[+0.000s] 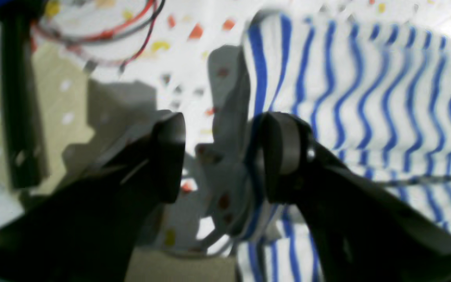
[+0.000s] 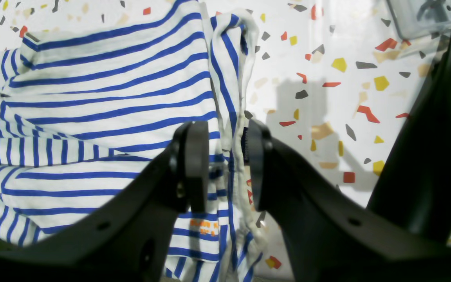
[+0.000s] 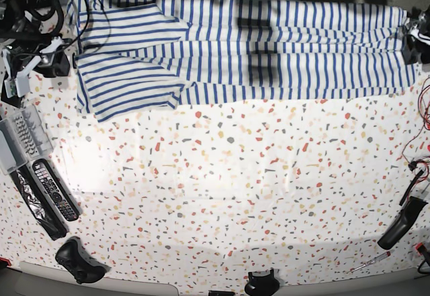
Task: Layout the t-shirt on the table in an organized manner, then fold the t-shirt properly
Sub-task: 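Lower the folded edge onto the shirt and release, then grasp the shirt's side with the left gripper and fold it toward the middle, then release the folded side and raise the left gripper, then grasp the shirt's other side with the right gripper and lift it, then lift the shirt with both grippers and fold it over onto itself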
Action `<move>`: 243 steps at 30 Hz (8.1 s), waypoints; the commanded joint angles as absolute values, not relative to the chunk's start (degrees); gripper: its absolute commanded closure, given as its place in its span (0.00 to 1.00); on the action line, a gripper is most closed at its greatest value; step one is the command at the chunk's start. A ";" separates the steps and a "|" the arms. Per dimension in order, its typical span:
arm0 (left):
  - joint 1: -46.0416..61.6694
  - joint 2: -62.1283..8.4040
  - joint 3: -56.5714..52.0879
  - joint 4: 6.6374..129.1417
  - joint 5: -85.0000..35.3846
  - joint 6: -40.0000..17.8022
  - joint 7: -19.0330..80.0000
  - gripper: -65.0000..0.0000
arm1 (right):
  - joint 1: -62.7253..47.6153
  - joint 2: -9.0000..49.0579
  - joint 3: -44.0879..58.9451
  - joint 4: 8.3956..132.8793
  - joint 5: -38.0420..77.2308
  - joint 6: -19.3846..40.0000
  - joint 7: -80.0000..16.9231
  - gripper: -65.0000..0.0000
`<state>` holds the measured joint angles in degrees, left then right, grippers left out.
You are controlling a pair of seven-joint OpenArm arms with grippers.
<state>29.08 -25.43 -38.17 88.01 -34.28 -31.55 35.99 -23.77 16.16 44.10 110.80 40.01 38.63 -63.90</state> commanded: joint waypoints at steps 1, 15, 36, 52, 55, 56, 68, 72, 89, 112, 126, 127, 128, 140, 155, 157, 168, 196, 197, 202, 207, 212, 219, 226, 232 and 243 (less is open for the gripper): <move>29.56 -26.65 -38.70 88.82 -35.20 -31.97 34.68 0.55 | -23.53 16.99 44.56 111.85 41.60 39.03 -62.15 0.74; 27.35 -20.62 -38.65 79.96 -40.66 -32.03 29.76 0.55 | -23.53 17.02 44.56 111.85 42.24 39.03 -61.93 0.74; 24.88 -16.38 -38.65 75.77 -49.74 -40.00 30.98 1.00 | -23.53 16.99 44.56 111.85 42.26 39.03 -61.76 0.74; 23.83 -16.29 -48.75 84.97 -49.89 -40.00 34.39 1.00 | -23.44 17.02 44.56 111.85 48.66 39.05 -58.24 0.74; 24.36 -15.31 -48.71 89.60 -55.02 -40.00 40.69 1.00 | -22.65 17.02 44.56 111.85 48.62 39.05 -58.41 0.74; 24.97 -14.48 -48.71 91.42 -57.36 -40.00 42.41 1.00 | -22.24 16.99 44.56 111.85 48.62 39.07 -58.37 0.74; 32.25 -1.10 -36.34 103.83 -67.57 -40.00 48.58 1.00 | -16.82 16.99 44.53 111.85 48.66 39.05 -59.18 0.74; 32.25 -1.08 -26.02 103.83 -67.42 -40.00 48.38 1.00 | -16.84 16.99 44.53 111.85 48.23 39.05 -59.46 0.74; 29.47 -0.67 -9.17 103.81 -48.90 -33.65 37.23 1.00 | -16.84 16.99 44.53 111.85 48.23 39.05 -60.05 0.74; 24.60 -3.05 -8.97 103.94 -44.93 -36.10 39.35 0.55 | -16.84 16.99 44.53 111.85 48.23 39.05 -60.05 0.74; 24.75 -2.50 -18.26 103.90 -40.95 -36.01 39.35 0.55 | -16.84 16.97 44.53 111.85 48.27 39.05 -60.01 0.74; 24.73 -2.35 -18.04 103.90 -40.93 -36.01 39.22 0.55 | -16.84 16.97 44.53 111.85 48.25 39.03 -60.01 0.74; 24.73 -2.22 -17.63 103.83 -40.86 -36.03 38.85 0.55 | -16.84 16.97 44.53 111.85 48.25 39.03 -60.03 0.74; 20.69 -2.24 2.28 103.79 -29.02 -21.21 31.44 0.55 | -16.86 16.99 44.53 111.85 48.23 39.05 -62.61 0.74; 15.03 -3.33 4.82 110.67 -24.86 -17.61 31.64 0.55 | -19.77 18.15 44.56 111.83 48.62 39.05 -63.92 0.74; 16.38 -4.91 1.87 113.34 -24.88 -17.61 31.51 0.55 | -21.85 18.55 44.56 111.83 48.49 39.09 -63.92 0.74; 27.81 -11.49 -16.01 114.74 -25.10 -21.21 26.28 0.55 | -25.74 18.70 44.56 104.49 52.75 40.00 -63.88 0.60; 29.52 -11.49 -20.97 114.74 -28.93 -24.69 27.40 0.55 | -22.26 11.94 29.17 91.33 53.23 40.00 -60.12 0.37; 29.52 -11.49 -20.97 114.74 -28.91 -24.71 27.40 0.55 | -21.91 11.51 29.17 91.33 52.58 40.00 -59.81 0.42; 29.54 -11.49 -20.97 114.74 -27.90 -24.69 27.88 0.55 | -21.63 10.98 29.19 91.33 52.42 40.00 -58.50 0.81; 29.52 -11.49 -20.97 114.74 -27.00 -24.69 28.29 0.55 | -21.61 11.25 29.28 91.33 52.45 40.00 -59.16 1.00; 29.54 -11.49 -20.97 114.74 -27.00 -24.71 28.71 0.55 | -21.58 15.29 29.98 91.37 52.45 40.00 -58.00 1.00; 30.74 -11.46 -20.97 112.60 -27.03 -24.71 29.08 0.55 | -19.55 20.21 39.40 91.44 52.77 40.00 -58.81 1.00; 31.46 -11.44 -20.97 104.31 -29.41 -30.26 29.34 0.55 | -19.97 17.43 42.26 97.89 60.14 40.00 -64.40 1.00; 31.46 -11.42 -20.95 100.95 -35.94 -36.34 33.36 0.55 | -21.50 8.80 41.39 112.77 60.47 40.00 -64.42 1.00; 31.46 -11.31 -13.72 100.95 -37.87 -36.75 38.41 0.55 | -22.55 4.43 18.20 124.84 56.88 37.82 -62.67 1.00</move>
<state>31.27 -11.00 -13.43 100.12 -37.06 -36.12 39.31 -22.85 4.29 17.76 123.74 55.18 37.71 -63.90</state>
